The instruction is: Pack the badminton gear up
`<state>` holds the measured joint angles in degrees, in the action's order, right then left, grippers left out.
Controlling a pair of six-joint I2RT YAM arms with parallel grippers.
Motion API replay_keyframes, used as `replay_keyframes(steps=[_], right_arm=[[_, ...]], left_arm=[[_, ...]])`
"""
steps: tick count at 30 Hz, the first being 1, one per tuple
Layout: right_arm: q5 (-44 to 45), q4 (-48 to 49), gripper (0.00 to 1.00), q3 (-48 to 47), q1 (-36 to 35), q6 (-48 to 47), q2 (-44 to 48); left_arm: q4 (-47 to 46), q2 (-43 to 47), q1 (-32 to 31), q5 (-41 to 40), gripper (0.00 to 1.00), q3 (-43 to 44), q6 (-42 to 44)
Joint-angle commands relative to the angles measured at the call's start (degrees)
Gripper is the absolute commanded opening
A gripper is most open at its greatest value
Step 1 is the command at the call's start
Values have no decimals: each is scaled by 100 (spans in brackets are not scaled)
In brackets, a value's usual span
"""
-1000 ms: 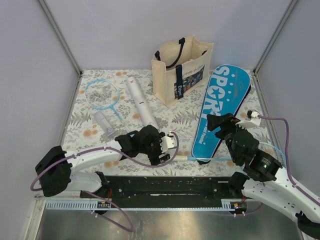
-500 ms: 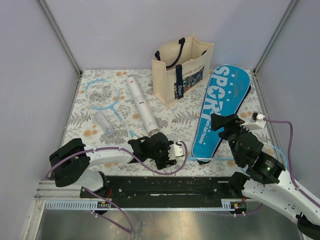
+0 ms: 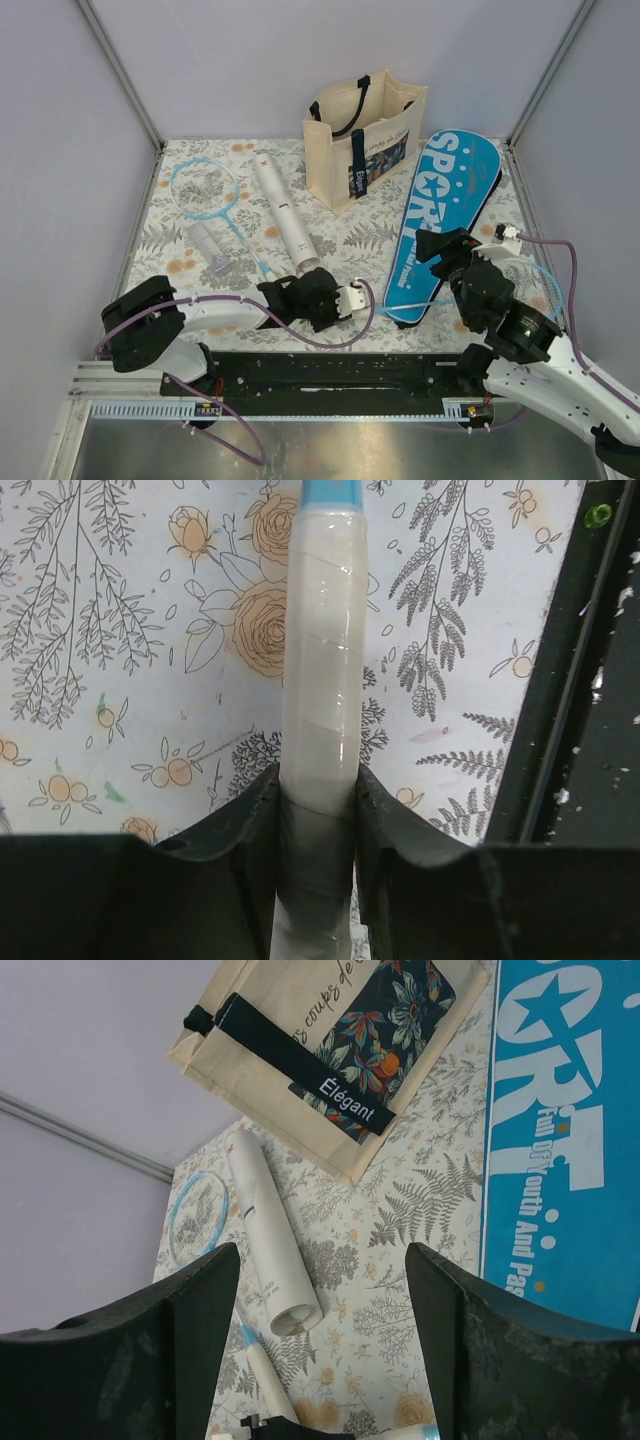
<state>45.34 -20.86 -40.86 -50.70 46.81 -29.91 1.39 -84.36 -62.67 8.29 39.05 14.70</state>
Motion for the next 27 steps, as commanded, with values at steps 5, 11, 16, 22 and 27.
replay_keyframes(steps=[5,11,16,22,27], right_arm=[[-263,74,76,175,-28,584,-313],[-351,47,75,263,-28,724,-542],[-456,38,75,351,-28,856,-770],[-430,3,75,614,-28,1357,-981],[-26,21,77,518,-28,1225,-1350]], left_arm=[[-148,912,1,-64,0,103,-1152],[-244,1219,1,-179,0,121,-2198],[-569,1553,1,-135,0,-2,-2945],[-746,1905,1,-267,0,-99,-3587],[-1113,2283,1,-513,0,-318,-4281]])
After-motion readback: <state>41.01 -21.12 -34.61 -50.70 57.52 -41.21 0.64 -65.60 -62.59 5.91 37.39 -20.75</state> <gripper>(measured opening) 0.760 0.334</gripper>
